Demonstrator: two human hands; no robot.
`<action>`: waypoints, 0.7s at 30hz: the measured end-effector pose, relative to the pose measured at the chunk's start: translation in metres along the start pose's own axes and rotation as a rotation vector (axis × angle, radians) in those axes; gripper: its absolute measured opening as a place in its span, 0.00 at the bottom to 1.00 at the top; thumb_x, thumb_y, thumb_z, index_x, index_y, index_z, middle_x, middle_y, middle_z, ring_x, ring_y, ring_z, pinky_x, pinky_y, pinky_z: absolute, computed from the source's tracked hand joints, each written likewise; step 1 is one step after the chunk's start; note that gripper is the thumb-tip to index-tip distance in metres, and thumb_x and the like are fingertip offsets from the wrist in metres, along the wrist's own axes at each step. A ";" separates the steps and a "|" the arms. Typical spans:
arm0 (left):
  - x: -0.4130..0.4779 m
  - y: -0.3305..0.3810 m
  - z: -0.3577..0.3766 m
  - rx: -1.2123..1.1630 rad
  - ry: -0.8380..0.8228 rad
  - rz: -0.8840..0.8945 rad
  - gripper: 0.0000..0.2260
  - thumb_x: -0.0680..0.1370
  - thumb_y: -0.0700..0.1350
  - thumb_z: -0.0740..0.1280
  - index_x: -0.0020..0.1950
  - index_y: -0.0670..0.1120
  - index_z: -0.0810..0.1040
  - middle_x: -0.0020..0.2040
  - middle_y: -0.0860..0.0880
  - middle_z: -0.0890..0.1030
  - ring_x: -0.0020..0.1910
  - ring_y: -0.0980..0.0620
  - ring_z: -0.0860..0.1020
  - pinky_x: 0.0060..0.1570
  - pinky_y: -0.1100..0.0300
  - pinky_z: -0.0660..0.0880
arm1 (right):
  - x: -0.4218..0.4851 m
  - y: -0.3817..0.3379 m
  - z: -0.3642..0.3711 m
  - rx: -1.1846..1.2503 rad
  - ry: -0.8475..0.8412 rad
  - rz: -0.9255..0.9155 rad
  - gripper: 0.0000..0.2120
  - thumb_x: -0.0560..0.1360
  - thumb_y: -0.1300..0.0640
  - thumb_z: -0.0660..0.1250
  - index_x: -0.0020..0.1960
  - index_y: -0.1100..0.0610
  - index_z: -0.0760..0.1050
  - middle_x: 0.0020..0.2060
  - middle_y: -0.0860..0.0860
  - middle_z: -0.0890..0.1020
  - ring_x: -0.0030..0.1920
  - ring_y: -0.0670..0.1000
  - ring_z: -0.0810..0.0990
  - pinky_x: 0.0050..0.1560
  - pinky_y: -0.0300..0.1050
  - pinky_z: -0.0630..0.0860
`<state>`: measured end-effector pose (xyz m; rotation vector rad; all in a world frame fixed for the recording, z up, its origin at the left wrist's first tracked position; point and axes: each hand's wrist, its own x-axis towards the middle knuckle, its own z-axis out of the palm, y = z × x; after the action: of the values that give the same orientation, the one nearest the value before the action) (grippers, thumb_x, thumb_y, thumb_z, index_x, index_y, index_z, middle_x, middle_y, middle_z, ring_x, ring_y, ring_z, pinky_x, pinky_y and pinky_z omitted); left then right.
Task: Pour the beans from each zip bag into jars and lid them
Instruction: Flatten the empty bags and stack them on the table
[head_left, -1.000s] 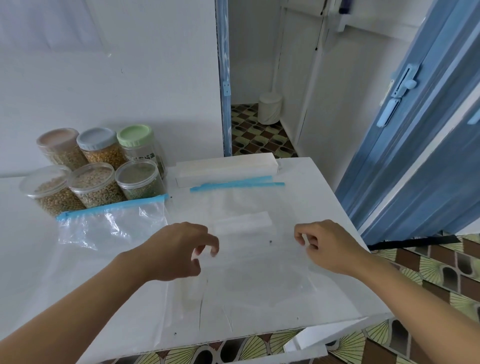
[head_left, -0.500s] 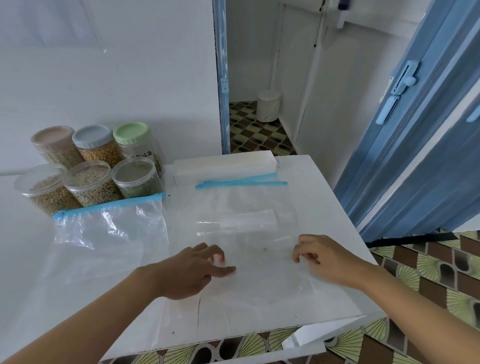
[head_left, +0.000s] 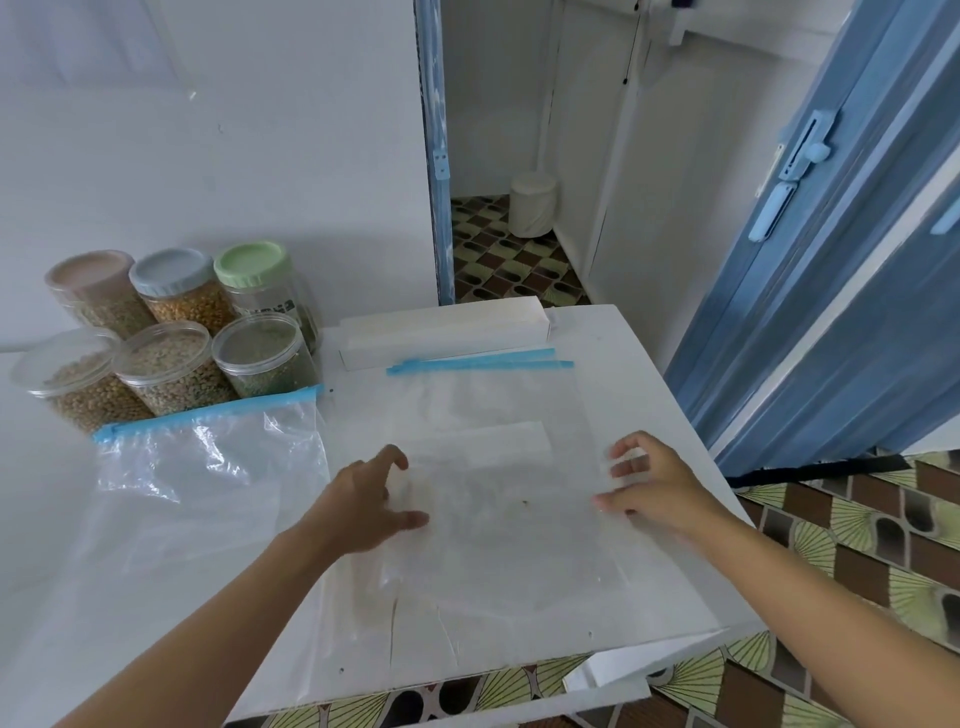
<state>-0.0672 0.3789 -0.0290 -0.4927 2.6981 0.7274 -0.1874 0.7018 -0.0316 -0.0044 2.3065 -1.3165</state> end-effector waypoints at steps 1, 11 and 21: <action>0.003 0.001 -0.001 -0.020 0.003 -0.027 0.29 0.73 0.57 0.78 0.66 0.56 0.66 0.51 0.49 0.77 0.49 0.51 0.78 0.55 0.57 0.78 | 0.000 -0.004 0.000 0.149 -0.031 0.053 0.23 0.67 0.69 0.79 0.56 0.54 0.76 0.51 0.56 0.80 0.47 0.56 0.82 0.44 0.49 0.80; 0.008 0.005 -0.016 -0.444 0.016 -0.139 0.21 0.76 0.40 0.76 0.65 0.52 0.74 0.51 0.45 0.81 0.48 0.49 0.80 0.46 0.63 0.77 | -0.007 -0.042 0.019 0.601 -0.336 0.081 0.12 0.70 0.78 0.69 0.44 0.62 0.79 0.51 0.64 0.83 0.50 0.60 0.86 0.48 0.46 0.82; 0.020 0.002 -0.008 -0.390 0.073 -0.190 0.24 0.76 0.52 0.76 0.65 0.54 0.66 0.59 0.44 0.77 0.56 0.45 0.77 0.58 0.53 0.77 | -0.015 -0.065 0.036 0.950 -0.567 -0.026 0.06 0.72 0.58 0.70 0.47 0.59 0.80 0.64 0.67 0.79 0.70 0.67 0.75 0.62 0.64 0.77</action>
<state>-0.0874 0.3715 -0.0288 -0.8689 2.5283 1.2047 -0.1746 0.6413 0.0122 -0.0817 1.0881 -1.9795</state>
